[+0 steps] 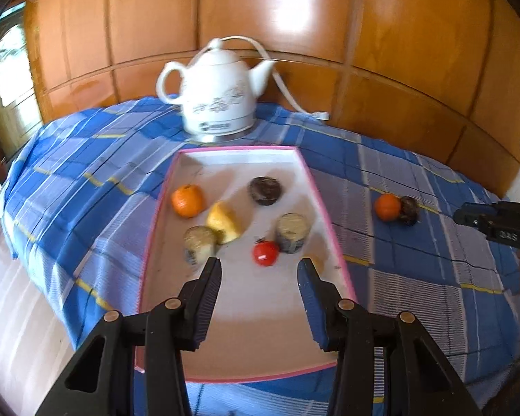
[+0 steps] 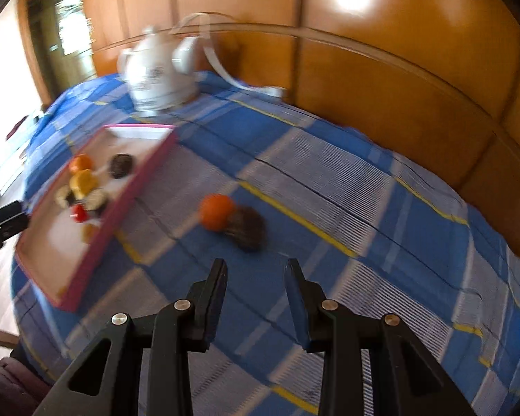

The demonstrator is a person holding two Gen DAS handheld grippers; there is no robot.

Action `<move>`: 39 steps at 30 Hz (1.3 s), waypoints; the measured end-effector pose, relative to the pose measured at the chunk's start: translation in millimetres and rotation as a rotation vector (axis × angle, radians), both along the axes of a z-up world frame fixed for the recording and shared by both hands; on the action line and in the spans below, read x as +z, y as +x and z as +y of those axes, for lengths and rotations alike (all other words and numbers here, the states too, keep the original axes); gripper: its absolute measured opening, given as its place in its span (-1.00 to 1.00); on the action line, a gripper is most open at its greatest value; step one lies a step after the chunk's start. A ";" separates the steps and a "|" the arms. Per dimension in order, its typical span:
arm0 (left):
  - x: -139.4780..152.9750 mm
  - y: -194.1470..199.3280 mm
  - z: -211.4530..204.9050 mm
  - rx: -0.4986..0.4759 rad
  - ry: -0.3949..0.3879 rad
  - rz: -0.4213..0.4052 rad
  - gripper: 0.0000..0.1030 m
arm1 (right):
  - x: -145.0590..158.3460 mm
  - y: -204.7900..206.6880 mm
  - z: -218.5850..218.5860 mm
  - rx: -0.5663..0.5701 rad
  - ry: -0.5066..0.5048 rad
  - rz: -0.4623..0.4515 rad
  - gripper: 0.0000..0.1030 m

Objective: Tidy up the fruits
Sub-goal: 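Grasp the orange on the cloth with the left gripper while the right gripper moves toward the dark fruit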

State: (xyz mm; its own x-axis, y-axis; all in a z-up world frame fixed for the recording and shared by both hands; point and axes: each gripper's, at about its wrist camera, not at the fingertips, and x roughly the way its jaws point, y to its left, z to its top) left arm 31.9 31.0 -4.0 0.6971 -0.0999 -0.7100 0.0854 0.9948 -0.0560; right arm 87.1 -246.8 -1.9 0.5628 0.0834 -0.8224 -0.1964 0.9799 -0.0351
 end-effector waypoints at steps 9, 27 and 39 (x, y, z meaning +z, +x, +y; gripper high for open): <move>9.1 21.6 -77.7 -0.238 0.044 -0.006 0.03 | -17.1 5.5 -56.0 -0.196 0.108 0.040 -0.33; -43.1 139.1 -167.9 -0.352 0.021 0.169 0.05 | -5.0 11.8 -51.7 -0.162 0.156 0.045 -0.33; -70.5 172.5 -176.4 -0.348 -0.112 0.262 -0.24 | -9.0 16.0 -51.9 -0.166 0.155 0.055 -0.33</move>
State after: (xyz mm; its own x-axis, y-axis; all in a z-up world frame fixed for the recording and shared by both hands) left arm 204.4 -145.3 -74.5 0.4066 -0.3834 -0.8293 0.3829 0.8956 -0.2263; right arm 103.1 -298.8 -10.9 0.5338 0.1211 -0.8369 -0.0300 0.9918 0.1244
